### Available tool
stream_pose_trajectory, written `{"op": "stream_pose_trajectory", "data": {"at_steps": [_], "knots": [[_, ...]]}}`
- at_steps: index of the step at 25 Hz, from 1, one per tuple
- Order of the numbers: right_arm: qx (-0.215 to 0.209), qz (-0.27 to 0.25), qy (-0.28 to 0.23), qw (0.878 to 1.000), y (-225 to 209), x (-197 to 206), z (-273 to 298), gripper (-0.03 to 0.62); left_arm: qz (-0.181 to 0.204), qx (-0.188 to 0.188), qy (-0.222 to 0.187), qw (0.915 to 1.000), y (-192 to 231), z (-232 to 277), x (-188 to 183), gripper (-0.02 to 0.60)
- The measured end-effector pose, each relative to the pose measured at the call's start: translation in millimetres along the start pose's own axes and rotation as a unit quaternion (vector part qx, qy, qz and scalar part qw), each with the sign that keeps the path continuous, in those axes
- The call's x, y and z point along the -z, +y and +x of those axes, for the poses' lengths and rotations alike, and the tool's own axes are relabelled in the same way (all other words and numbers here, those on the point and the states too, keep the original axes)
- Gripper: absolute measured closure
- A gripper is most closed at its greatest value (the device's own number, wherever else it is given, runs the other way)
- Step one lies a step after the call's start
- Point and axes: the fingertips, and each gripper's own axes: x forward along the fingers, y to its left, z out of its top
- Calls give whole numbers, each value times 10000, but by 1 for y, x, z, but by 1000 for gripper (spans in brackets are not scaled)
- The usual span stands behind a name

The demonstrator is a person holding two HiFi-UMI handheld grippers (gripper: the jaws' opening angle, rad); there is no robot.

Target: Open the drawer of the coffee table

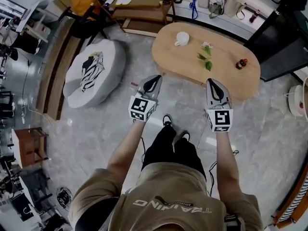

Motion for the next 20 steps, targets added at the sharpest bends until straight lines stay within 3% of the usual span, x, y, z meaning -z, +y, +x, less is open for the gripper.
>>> {"op": "stream_pose_trajectory", "data": {"at_steps": [10, 20], "knots": [[87, 116, -211, 9997, -8, 101, 69, 589, -130, -207, -79, 9997, 27, 84, 91, 575], [262, 543, -218, 9979, -8, 243, 123, 589, 56, -223, -30, 9997, 43, 137, 216, 575]]}}
